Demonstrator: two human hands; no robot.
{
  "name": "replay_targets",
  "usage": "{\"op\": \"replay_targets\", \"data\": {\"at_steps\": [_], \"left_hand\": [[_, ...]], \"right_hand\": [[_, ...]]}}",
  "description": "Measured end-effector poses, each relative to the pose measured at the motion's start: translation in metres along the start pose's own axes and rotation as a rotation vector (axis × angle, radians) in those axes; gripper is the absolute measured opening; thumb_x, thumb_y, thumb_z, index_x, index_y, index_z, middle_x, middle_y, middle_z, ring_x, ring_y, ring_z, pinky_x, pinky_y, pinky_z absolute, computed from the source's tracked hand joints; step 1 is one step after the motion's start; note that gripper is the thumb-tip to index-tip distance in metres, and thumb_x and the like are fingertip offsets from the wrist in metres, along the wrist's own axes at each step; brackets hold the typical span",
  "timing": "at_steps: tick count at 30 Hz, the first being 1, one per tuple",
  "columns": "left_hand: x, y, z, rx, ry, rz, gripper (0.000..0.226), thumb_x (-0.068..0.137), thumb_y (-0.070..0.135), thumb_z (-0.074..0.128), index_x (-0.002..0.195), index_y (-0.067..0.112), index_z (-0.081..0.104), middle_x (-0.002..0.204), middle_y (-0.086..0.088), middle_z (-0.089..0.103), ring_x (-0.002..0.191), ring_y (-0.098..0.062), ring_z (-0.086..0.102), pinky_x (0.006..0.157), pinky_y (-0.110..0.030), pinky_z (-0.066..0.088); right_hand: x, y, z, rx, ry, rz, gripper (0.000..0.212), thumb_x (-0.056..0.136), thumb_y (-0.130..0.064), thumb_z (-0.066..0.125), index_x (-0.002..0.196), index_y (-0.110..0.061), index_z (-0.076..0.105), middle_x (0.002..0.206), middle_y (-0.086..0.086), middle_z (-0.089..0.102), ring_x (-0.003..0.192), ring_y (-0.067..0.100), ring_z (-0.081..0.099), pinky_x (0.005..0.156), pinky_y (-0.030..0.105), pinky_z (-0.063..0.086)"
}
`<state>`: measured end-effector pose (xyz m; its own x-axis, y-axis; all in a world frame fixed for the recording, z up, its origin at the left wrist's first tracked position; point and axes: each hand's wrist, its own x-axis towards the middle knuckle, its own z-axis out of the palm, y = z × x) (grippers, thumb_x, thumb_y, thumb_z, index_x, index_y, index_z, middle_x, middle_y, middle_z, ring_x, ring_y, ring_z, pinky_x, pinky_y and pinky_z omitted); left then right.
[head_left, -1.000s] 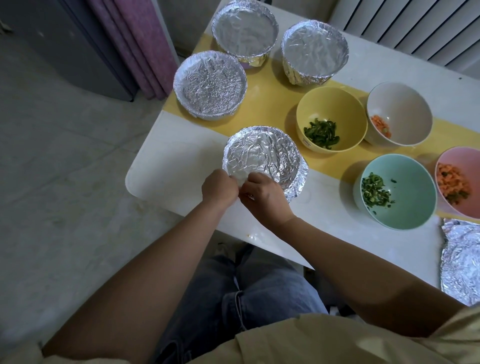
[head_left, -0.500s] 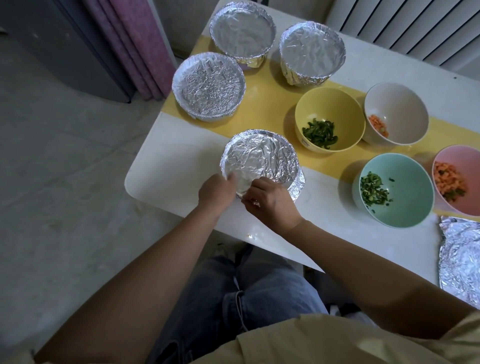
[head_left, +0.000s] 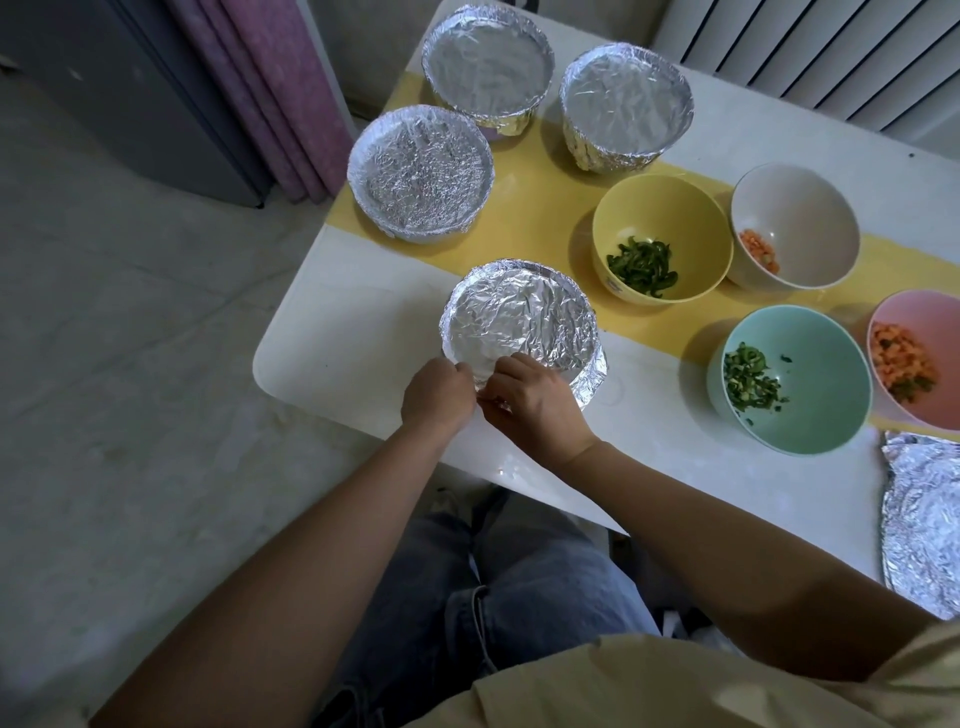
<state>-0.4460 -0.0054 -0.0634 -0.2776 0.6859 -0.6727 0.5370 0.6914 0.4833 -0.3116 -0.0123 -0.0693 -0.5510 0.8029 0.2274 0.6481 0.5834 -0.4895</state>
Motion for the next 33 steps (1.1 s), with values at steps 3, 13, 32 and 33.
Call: {"op": "replay_targets", "data": {"at_steps": [3, 13, 32, 33], "left_hand": [[0.004, 0.003, -0.005, 0.052, -0.006, 0.031, 0.029, 0.099, 0.015, 0.041, 0.105, -0.006, 0.061, 0.106, -0.022, 0.062, 0.094, -0.035, 0.059, 0.071, -0.037, 0.048], [0.023, 0.005, -0.025, 0.05, -0.059, 0.042, 0.037, 0.093, 0.02, 0.037, 0.1, -0.004, 0.065, 0.1, -0.023, 0.07, 0.093, -0.038, 0.068, 0.091, -0.044, 0.054], [0.0, -0.004, 0.004, -0.23, -0.021, -0.079, 0.027, 0.088, 0.023, 0.044, 0.086, 0.0, 0.057, 0.076, -0.02, 0.068, 0.074, -0.038, 0.07, 0.062, -0.031, 0.049], [-0.001, -0.003, 0.003, -0.247, -0.031, -0.091, 0.024, 0.091, 0.021, 0.042, 0.085, 0.002, 0.054, 0.07, -0.016, 0.065, 0.071, -0.038, 0.07, 0.057, -0.029, 0.043]], "right_hand": [[0.003, -0.002, 0.001, 0.019, 0.002, 0.029, 0.015, 0.073, -0.002, 0.075, 0.064, -0.006, 0.063, 0.067, 0.008, 0.055, 0.062, 0.028, 0.054, 0.048, 0.035, 0.046], [-0.014, 0.019, -0.023, 0.002, -0.087, -0.065, 0.02, 0.084, -0.025, 0.073, 0.094, -0.009, 0.069, 0.085, 0.007, 0.06, 0.078, 0.028, 0.055, 0.066, 0.034, 0.042], [-0.001, 0.001, -0.002, -0.022, 0.018, -0.082, 0.013, 0.077, 0.002, 0.067, 0.067, -0.006, 0.065, 0.067, 0.008, 0.054, 0.061, 0.029, 0.052, 0.049, 0.032, 0.042], [-0.001, 0.001, -0.002, -0.024, 0.016, -0.077, 0.013, 0.077, 0.001, 0.067, 0.067, -0.006, 0.065, 0.067, 0.008, 0.054, 0.061, 0.029, 0.052, 0.049, 0.032, 0.042]]}}
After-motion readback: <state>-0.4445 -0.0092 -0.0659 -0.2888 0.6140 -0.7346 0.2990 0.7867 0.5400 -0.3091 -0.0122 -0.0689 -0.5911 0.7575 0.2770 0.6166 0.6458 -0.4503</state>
